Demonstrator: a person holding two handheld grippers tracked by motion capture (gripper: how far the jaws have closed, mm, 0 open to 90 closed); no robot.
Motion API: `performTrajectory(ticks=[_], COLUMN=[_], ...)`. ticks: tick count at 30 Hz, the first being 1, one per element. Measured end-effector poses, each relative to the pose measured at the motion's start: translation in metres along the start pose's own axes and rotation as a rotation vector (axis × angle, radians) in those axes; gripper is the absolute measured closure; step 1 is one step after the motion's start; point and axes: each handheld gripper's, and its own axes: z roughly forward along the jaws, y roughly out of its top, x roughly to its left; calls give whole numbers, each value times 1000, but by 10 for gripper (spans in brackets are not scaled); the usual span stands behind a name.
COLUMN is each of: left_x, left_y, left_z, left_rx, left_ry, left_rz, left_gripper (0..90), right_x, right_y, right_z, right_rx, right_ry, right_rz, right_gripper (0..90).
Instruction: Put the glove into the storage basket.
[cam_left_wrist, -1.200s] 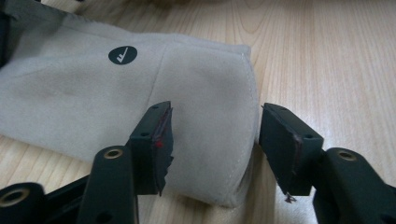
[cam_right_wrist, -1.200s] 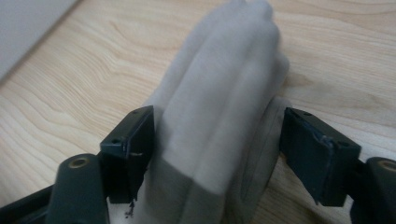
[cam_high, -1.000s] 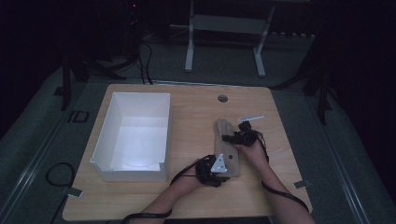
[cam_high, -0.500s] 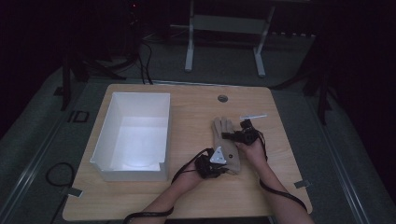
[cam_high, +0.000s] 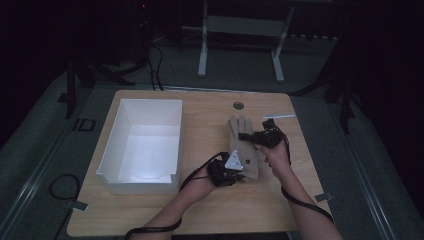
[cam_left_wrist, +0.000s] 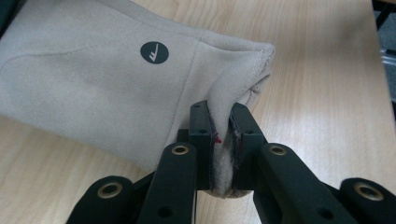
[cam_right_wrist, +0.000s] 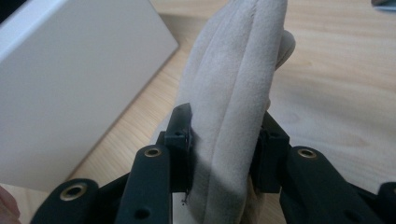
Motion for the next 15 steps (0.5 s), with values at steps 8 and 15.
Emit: performTrajectory(ticks=[8, 15], left_x=[0, 1], left_y=[17, 28], left_z=[-24, -45], left_rx=[2, 21], left_ry=[18, 41], left_rz=[8, 19], left_gripper=[824, 824], right_x=[19, 35], right_y=[20, 38], right_z=[-15, -22], right_rx=[-31, -52], right_ry=[7, 16], right_rz=[-34, -56], right_gripper=[648, 649])
